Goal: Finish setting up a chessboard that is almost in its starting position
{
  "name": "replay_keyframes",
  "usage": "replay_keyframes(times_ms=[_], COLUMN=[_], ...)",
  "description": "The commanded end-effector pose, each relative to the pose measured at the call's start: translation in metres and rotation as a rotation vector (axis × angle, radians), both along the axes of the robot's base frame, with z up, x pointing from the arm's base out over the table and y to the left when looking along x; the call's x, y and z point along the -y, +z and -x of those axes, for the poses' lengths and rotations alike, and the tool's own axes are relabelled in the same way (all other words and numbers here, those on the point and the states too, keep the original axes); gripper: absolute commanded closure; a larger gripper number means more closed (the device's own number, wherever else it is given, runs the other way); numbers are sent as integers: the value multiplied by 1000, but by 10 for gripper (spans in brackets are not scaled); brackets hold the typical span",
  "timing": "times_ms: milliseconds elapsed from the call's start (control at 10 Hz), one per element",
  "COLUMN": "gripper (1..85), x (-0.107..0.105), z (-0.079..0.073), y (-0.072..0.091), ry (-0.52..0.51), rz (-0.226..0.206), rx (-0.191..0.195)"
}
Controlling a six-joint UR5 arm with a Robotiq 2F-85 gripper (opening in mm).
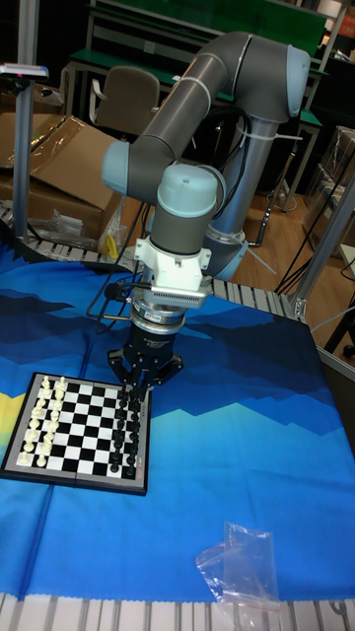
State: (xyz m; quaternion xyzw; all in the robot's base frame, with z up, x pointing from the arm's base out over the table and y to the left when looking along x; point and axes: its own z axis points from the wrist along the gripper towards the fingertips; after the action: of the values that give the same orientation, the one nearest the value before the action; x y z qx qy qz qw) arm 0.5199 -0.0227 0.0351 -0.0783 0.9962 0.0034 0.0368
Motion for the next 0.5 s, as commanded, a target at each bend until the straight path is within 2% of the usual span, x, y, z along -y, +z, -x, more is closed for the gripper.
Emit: replay_keyframes(times_ms=[0, 400], gripper=[650, 650], x=[-1, 0], z=[-1, -1], y=[2, 4], ry=[-7, -7], rz=[-9, -7], rx=[5, 10])
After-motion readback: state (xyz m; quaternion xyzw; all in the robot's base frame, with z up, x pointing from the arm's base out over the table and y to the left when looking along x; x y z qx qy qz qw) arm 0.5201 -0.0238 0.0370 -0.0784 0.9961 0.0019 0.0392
